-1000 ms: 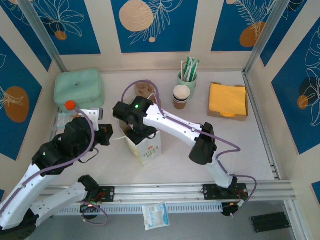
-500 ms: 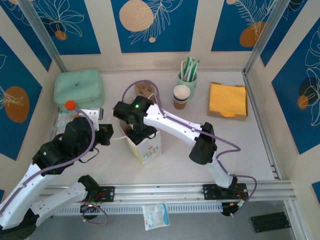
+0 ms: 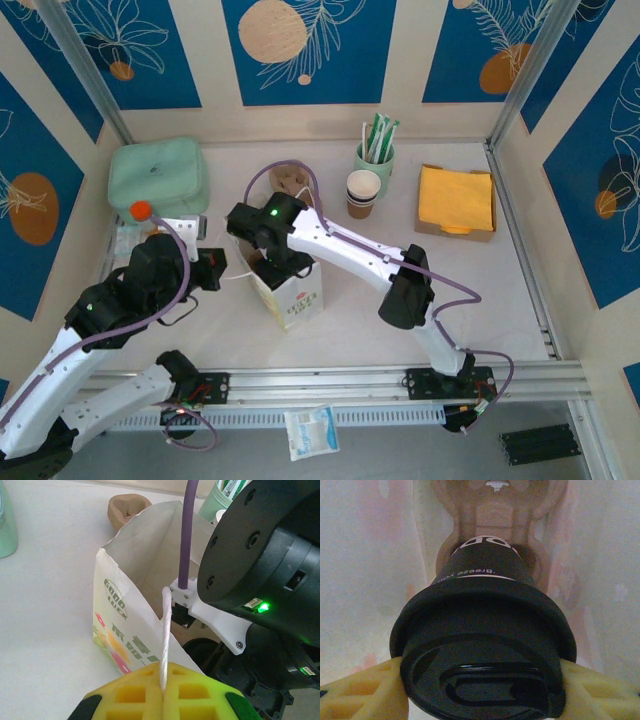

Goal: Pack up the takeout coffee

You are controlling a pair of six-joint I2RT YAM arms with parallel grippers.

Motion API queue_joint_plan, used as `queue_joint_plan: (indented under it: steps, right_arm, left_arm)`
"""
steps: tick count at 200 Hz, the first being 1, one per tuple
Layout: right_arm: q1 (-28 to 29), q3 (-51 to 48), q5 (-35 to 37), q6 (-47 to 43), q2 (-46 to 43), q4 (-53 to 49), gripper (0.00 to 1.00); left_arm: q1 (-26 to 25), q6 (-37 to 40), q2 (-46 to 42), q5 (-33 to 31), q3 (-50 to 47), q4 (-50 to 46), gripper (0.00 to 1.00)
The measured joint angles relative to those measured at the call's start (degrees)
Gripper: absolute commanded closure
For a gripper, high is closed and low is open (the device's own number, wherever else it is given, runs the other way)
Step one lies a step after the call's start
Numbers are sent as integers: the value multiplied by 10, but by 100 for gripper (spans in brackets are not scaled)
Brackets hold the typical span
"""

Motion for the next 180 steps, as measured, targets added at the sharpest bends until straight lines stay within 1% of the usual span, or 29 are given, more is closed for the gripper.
queue_joint_plan:
  steps: [71, 84, 118, 180]
  right_arm:
    - [0, -4, 0, 0, -2, 2, 42]
    - [0, -4, 0, 0, -2, 2, 43]
    - [0, -1, 0, 1, -2, 0, 43]
    - [-12, 61, 4, 1, 0, -27, 43]
  left_arm:
    - [0, 0, 0, 3, 0, 0, 100]
    - [0, 0, 0, 4, 0, 0, 100]
    - [0, 0, 0, 4, 0, 0, 100]
    - [0, 0, 6, 10, -5, 12, 100]
